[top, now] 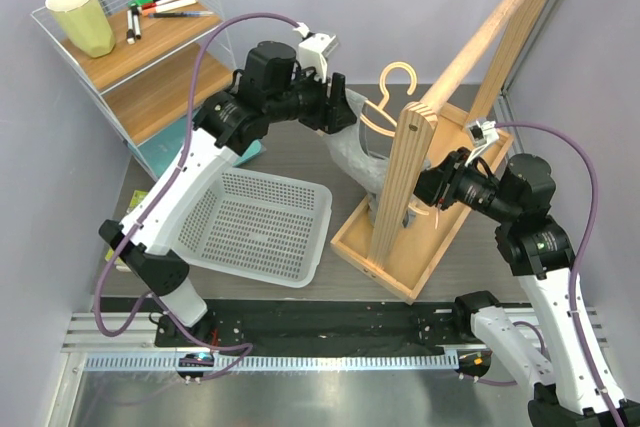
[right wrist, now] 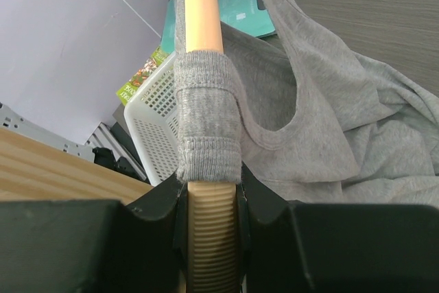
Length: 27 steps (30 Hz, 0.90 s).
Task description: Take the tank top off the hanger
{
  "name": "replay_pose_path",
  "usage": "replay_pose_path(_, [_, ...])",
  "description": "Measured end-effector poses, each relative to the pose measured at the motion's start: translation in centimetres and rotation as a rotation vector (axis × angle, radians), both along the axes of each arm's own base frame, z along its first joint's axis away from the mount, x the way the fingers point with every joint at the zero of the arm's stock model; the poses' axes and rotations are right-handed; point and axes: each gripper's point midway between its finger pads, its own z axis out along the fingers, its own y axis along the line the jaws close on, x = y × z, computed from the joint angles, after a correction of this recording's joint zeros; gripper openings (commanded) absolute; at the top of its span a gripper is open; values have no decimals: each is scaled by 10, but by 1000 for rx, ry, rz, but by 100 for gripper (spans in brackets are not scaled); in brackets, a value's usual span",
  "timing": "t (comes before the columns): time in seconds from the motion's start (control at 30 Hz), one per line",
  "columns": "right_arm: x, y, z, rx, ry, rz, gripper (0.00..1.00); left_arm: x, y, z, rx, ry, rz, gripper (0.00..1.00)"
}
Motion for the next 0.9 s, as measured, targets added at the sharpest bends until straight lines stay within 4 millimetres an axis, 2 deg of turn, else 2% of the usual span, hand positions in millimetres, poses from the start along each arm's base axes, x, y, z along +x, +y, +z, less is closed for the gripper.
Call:
replay_pose_path(0.03, [0, 0, 0, -1, -1, 2, 1, 0, 0, -1, 5, 3, -4, 41])
replay_pose_path(0.07, [0, 0, 0, -3, -3, 4, 1, 1, -1, -2, 12, 7, -10, 31])
replay_pose_path(0.13, [-1, 0, -1, -6, -5, 8, 1, 0, -2, -5, 19, 16, -25, 19])
replay_pose_path(0.17, [-1, 0, -2, -8, -5, 8, 1, -1, -3, -6, 20, 22, -34, 0])
replay_pose_path(0.33, [-1, -1, -6, -13, 3, 2, 1, -2, -5, -11, 13, 43, -36, 0])
replay_pose_path(0.43, [-1, -4, -12, -22, 18, -25, 1, 3, 3, -17, 24, 52, 30, 0])
replay_pose_path(0.57, [-2, -12, -18, -34, 27, -79, 1, 15, 31, -16, 22, 56, 194, 0])
replay_pose_path(0.73, [-14, -16, -21, -33, -7, -89, 1, 33, 76, 13, -80, 42, 371, 0])
replay_pose_path(0.9, [-33, -20, -23, -53, -52, -75, 1, 48, 95, 27, -119, 12, 447, 0])
